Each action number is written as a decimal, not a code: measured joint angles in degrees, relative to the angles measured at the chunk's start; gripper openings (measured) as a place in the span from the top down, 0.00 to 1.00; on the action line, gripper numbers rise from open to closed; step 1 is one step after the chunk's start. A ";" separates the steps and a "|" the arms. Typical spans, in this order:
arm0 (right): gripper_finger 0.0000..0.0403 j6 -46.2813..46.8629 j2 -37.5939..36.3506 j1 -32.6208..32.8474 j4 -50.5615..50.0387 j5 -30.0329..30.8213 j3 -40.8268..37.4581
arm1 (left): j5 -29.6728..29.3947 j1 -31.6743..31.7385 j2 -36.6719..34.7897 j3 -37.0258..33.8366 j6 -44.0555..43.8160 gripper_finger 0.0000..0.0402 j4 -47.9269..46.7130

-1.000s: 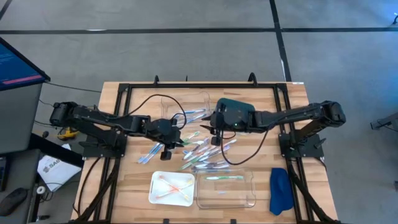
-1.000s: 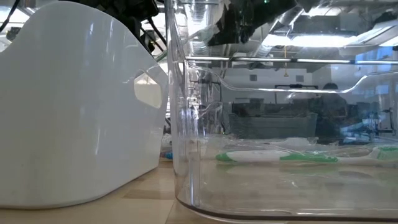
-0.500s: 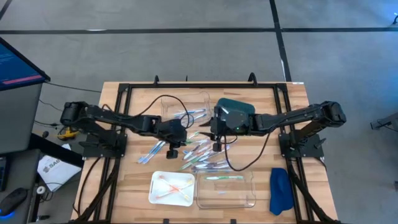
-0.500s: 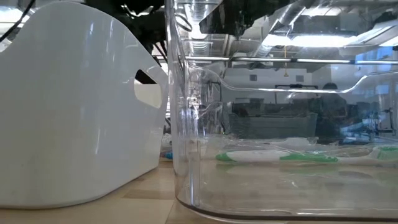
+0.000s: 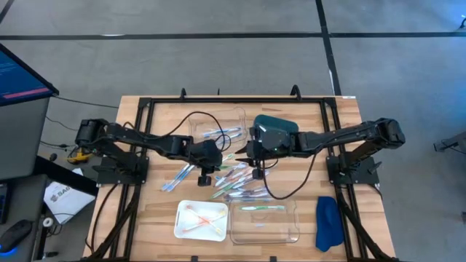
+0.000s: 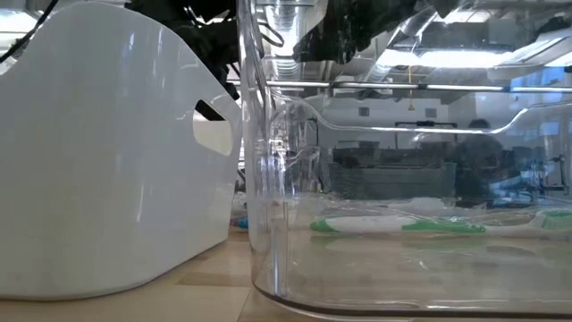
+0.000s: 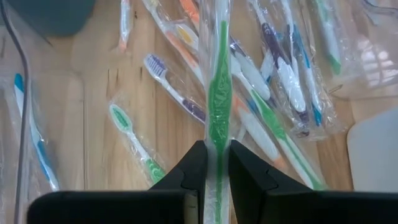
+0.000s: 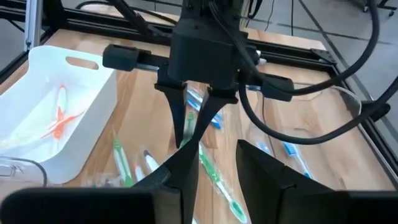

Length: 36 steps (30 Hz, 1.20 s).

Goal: Pick & Place Toothbrushes
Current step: Put the green toothbrush into the bottom transparent bin

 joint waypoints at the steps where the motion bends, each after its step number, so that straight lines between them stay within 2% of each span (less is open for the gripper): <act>1: 0.75 -0.04 0.02 0.00 -0.93 0.00 0.50 | -0.03 0.00 0.00 0.00 0.01 0.91 0.00; 8: 0.75 0.55 1.55 0.09 -9.66 0.00 5.40 | -0.01 0.00 0.00 0.00 0.02 0.91 0.33; 14: 0.75 -0.30 2.80 0.99 -10.01 -0.01 5.37 | 0.01 0.00 0.00 0.00 0.00 0.91 0.60; 22: 0.75 -8.28 7.93 4.40 -5.94 0.29 5.61 | -0.84 0.00 0.00 0.00 0.00 0.91 1.42; 26: 0.74 -8.79 10.87 4.71 -8.78 4.59 8.68 | -0.90 0.00 0.00 0.00 0.00 0.91 1.88; 30: 0.71 -7.17 13.88 4.39 -14.44 6.23 12.36 | -1.12 0.00 0.00 0.00 0.00 0.91 2.05; 36: 0.62 -5.90 17.44 4.42 -18.77 6.27 15.50 | -1.11 0.00 0.00 0.00 -0.02 0.91 2.07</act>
